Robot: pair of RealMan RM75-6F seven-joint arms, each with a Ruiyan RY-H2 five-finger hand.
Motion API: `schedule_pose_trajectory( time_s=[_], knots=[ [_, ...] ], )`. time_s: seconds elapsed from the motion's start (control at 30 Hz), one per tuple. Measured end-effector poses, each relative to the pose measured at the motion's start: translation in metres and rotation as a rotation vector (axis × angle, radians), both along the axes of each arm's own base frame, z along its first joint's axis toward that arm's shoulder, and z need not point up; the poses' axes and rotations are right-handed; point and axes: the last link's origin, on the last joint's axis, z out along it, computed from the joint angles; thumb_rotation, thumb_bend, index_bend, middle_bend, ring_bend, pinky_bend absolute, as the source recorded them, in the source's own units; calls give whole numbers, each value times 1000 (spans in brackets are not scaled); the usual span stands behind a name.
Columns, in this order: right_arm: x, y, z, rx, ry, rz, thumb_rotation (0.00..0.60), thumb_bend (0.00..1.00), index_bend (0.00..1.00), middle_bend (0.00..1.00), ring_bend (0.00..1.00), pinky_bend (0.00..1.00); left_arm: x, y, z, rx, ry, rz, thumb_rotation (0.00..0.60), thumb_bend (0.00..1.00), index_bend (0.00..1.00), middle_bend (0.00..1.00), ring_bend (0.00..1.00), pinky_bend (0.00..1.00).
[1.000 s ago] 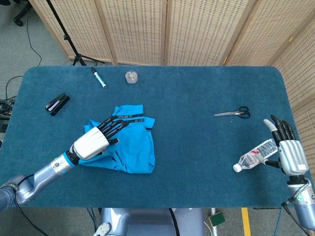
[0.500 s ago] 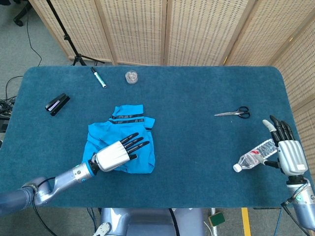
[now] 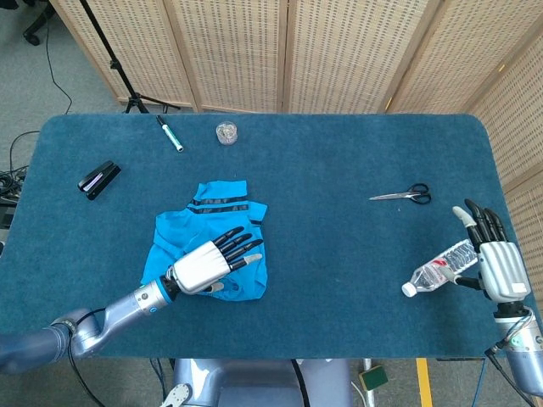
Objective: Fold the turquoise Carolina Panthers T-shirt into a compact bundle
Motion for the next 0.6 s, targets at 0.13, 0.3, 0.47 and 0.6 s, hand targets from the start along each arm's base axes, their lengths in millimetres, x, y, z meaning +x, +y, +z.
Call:
schedule_pose_trajectory(
  time_s=[0.13, 0.3, 0.47, 0.6],
  knots=[
    [1, 1, -1, 2, 3, 2, 600, 0, 0, 0, 0, 0, 0, 7, 18, 2, -64, 39, 600, 0, 0, 0, 0, 0],
    [0, 0, 1, -3, -1, 0, 600, 0, 0, 0, 0, 0, -22, 14, 44, 18, -27, 77, 600, 0, 0, 0, 0, 0],
    [-1, -1, 0, -1, 1, -4, 600, 0, 0, 0, 0, 0, -59, 18, 67, 72, 82, 115, 600, 0, 0, 0, 0, 0],
    [0, -1, -1, 1, 6, -3, 600, 0, 0, 0, 0, 0, -76, 20, 71, 96, 124, 133, 600, 8, 6, 0, 0, 0]
  ],
)
